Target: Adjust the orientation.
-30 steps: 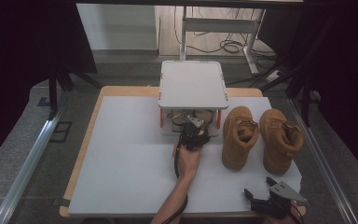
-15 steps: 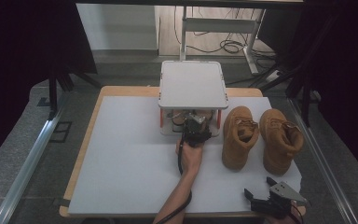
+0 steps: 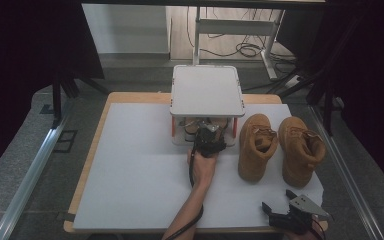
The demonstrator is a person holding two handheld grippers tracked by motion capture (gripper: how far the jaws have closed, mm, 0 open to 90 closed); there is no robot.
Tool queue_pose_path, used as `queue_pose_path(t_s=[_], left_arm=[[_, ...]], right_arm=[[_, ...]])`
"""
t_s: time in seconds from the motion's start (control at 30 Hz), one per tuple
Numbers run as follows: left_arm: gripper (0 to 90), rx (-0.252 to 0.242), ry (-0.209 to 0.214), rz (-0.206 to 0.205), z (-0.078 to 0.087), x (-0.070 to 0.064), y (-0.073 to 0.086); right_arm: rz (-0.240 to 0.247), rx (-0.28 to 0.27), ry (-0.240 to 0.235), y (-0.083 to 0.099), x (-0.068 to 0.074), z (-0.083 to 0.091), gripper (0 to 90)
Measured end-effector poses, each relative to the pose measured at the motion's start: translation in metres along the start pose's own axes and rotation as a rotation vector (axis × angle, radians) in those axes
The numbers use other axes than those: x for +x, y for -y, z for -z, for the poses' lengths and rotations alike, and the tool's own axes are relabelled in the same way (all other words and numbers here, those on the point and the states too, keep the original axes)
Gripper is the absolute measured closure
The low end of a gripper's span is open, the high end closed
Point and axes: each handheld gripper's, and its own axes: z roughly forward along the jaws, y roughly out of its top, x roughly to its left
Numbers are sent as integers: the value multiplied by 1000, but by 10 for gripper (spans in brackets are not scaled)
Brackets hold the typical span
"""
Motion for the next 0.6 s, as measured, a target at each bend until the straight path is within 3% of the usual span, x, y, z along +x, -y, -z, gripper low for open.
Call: queue_pose_path(t_s=[0.17,0.47,0.6], left_arm=[[334,4,10,0,5,1,3],[357,22,16,-55,27,3,11],[376,13,22,-56,34,5,15]], right_arm=[[-1,-2,1,0,0,0,0],[1,0,0,0,0,0,0],[0,0,0,0,0,0,0]])
